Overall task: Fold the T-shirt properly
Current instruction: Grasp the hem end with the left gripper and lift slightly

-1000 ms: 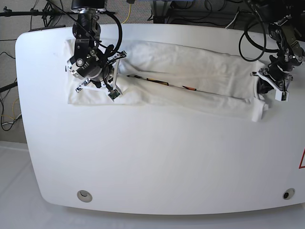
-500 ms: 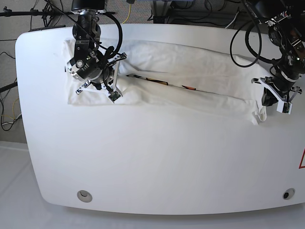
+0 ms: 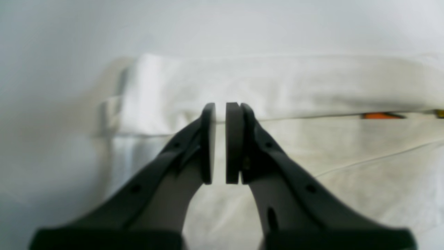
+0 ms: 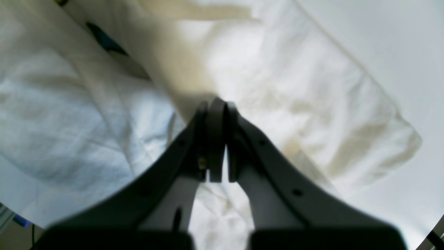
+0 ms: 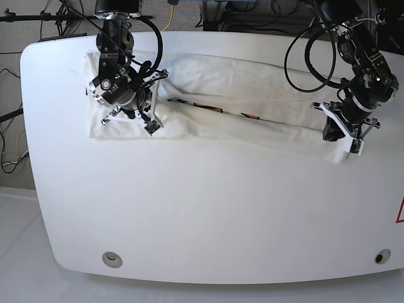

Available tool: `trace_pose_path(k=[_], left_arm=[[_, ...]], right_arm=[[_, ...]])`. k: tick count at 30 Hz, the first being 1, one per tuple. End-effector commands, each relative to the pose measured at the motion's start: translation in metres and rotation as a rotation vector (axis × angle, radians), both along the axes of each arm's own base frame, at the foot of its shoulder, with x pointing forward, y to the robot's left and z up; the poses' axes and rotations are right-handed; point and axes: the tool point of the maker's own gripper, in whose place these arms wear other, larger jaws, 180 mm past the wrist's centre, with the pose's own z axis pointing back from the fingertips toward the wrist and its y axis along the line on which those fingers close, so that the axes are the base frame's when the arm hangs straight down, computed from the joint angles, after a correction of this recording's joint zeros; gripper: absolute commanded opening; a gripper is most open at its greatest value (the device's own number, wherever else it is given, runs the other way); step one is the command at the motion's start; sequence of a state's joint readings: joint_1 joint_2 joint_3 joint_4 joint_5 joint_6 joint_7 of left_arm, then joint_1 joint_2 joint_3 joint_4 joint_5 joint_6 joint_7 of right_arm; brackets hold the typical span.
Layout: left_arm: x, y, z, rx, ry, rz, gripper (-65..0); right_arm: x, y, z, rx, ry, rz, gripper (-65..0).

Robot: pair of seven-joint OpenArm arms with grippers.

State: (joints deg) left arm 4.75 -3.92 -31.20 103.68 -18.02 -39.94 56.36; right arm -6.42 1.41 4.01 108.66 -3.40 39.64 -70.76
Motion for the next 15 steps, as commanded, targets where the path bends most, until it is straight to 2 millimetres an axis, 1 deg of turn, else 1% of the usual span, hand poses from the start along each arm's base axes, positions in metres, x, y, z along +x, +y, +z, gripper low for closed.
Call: trace_pose_path(k=[1, 4, 6, 10, 13, 14, 15], left_arm=[[0.006, -0.006, 0.009, -0.006, -0.038, -0.014, -61.6], [0.006, -0.006, 0.009, -0.009, -0.04, -0.012, -61.5], [0.005, -0.001, 0.009, -0.002, -0.037, -0.004, -61.4], [0.001, 0.03, 0.014, 0.051, -0.034, 0.038, -60.3], [-0.004, 0.055, 0.01, 0.064, -0.017, 0.083, -54.6], [-0.006, 0.067, 0.01, 0.069, -0.015, 0.108, -50.5], [-0.008, 0.074, 0.009, 0.071, -0.012, 0.121, -47.2]], right_arm=[[0.01, 0.001, 0.01, 0.004, -0.04, 0.002, -65.0], [0.011, 0.001, 0.011, 0.004, -0.043, 0.002, -65.0], [0.011, -0.001, 0.011, 0.001, -0.043, 0.002, -65.0], [0.011, -0.003, 0.01, -0.007, -0.043, 0.006, -65.0], [0.012, -0.003, 0.011, -0.007, -0.046, 0.008, -65.0], [0.012, -0.002, 0.011, -0.004, -0.046, 0.008, -65.0], [0.013, -0.002, 0.012, -0.003, -0.048, 0.009, -65.0]])
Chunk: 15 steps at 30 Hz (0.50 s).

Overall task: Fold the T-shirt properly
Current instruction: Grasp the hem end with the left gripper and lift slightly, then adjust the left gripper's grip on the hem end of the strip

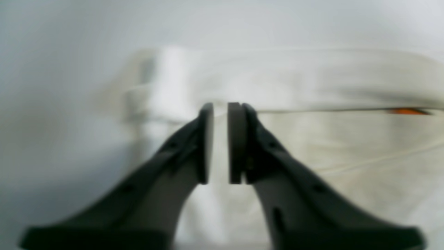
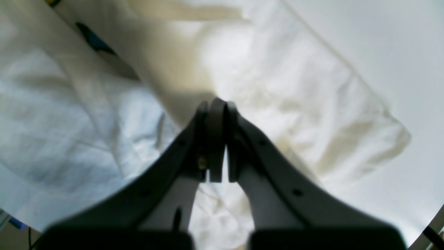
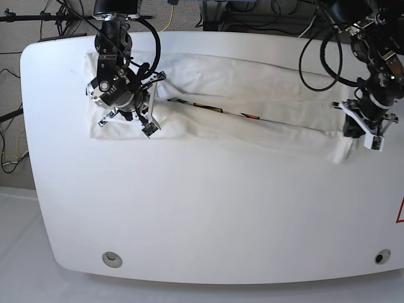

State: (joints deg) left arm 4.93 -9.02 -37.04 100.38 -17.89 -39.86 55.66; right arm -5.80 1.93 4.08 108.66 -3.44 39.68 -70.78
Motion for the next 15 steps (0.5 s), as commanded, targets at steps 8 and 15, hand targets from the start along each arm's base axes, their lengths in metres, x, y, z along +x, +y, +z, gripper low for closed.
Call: trace_pose_path(k=[8, 15], left_arm=[[-0.015, 0.051, -0.021, -0.014, 0.049, 0.077, -31.5], [-0.022, 0.055, -0.048, -0.084, 0.083, 0.109, -32.4]], right_arm=[[0.01, 0.002, 0.01, 0.009, -0.041, 0.009, -65.0], [0.013, 0.003, 0.012, 0.011, -0.048, 0.012, -65.0]])
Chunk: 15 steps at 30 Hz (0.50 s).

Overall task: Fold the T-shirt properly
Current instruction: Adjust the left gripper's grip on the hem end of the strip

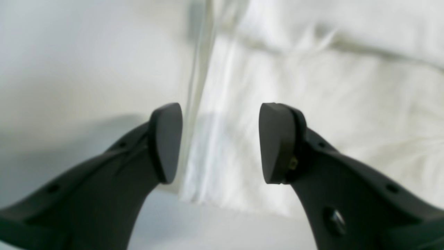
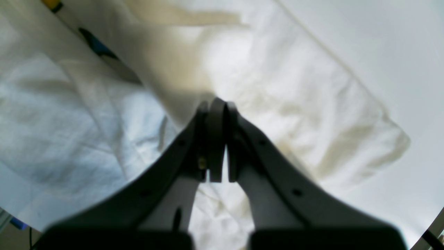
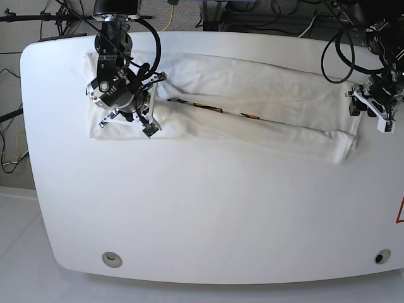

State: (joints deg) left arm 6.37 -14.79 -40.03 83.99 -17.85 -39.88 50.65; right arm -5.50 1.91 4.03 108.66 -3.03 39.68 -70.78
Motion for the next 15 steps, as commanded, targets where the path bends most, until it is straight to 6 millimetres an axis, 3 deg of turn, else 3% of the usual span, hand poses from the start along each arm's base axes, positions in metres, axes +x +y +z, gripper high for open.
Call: trace_pose_path(k=[1, 7, 15], left_arm=[[0.009, 0.005, 0.006, -0.014, -0.06, 0.008, -32.3], [0.008, -0.006, -0.009, -0.048, -0.052, -0.012, -32.2], [0.007, -0.007, -0.013, -0.06, -0.051, -0.007, -32.2]], right_arm=[[0.011, 0.004, 0.011, 0.005, -0.045, 0.019, -65.0], [0.01, 0.014, 0.01, -0.005, -0.042, 0.059, -65.0], [0.009, 0.015, 0.01, -0.004, -0.04, 0.065, -65.0]])
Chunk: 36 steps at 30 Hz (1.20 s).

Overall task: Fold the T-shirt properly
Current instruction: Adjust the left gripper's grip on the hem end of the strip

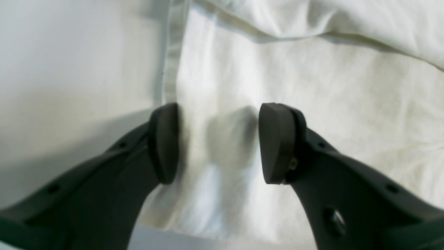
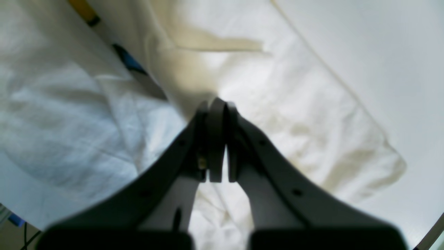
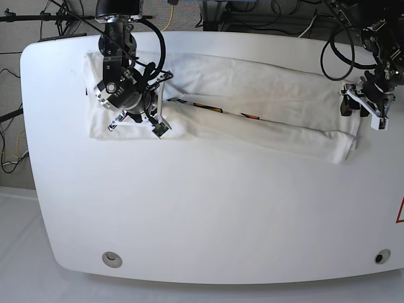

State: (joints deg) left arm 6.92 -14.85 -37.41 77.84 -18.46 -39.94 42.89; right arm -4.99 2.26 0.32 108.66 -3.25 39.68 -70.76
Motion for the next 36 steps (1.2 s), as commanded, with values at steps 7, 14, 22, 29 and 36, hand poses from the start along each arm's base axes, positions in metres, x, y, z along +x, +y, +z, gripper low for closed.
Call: trace_pose_path(k=[7, 14, 22, 29, 36], left_arm=[[0.006, 0.021, 0.016, 0.055, -0.016, -0.003, -32.4], [0.007, 0.032, 0.025, 0.089, -0.023, -0.007, -32.4], [0.007, 0.041, 0.03, 0.091, -0.045, 0.024, -32.4], [0.014, 0.035, 0.031, 0.082, -0.083, 0.01, -32.4], [0.014, 0.014, 0.001, 0.002, -0.072, -0.014, -32.4]], right_arm=[[0.007, -0.001, 0.008, -0.001, -0.032, 0.0, -65.0], [0.008, -0.002, 0.008, -0.003, -0.034, 0.001, -65.0], [0.008, -0.001, 0.009, 0.0, -0.036, 0.0, -65.0], [0.008, -0.001, 0.008, -0.001, -0.034, 0.0, -65.0], [0.007, -0.001, 0.008, -0.001, -0.032, 0.0, -65.0]])
